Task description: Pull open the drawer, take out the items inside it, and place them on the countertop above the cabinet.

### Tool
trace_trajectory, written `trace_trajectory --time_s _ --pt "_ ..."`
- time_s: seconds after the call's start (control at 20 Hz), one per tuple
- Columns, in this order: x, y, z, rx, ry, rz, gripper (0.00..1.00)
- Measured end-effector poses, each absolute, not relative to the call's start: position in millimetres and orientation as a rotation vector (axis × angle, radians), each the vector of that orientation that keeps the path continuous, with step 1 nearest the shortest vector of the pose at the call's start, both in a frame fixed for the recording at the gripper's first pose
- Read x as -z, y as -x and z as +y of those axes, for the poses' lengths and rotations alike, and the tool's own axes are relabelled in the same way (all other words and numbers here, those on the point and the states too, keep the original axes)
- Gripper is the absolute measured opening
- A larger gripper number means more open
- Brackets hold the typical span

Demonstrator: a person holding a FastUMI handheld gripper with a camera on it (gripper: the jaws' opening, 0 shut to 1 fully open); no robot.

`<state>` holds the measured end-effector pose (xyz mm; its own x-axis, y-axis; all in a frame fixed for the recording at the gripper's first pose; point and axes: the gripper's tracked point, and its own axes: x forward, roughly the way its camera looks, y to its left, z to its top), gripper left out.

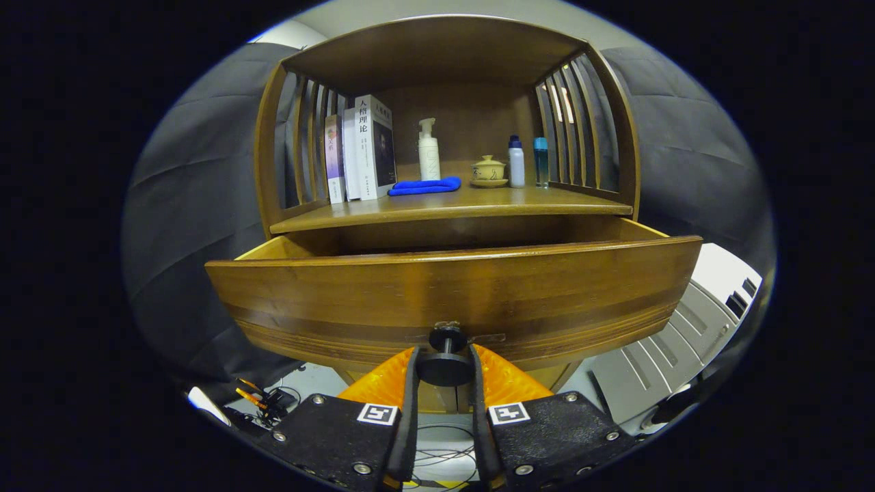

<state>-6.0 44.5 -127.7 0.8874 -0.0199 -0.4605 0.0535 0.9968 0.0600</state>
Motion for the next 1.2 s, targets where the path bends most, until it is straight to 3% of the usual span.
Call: trace_trajectory --time_s 0.4,0.8,1.2 --pt "128.9 21.8 47.6 0.033 -0.046 0.477 0.35" --pt "9.0 3.8 44.0 0.046 -0.053 0.255 0.94" --pt "5.7 -61.0 11.7 0.162 -0.098 0.486 0.94"
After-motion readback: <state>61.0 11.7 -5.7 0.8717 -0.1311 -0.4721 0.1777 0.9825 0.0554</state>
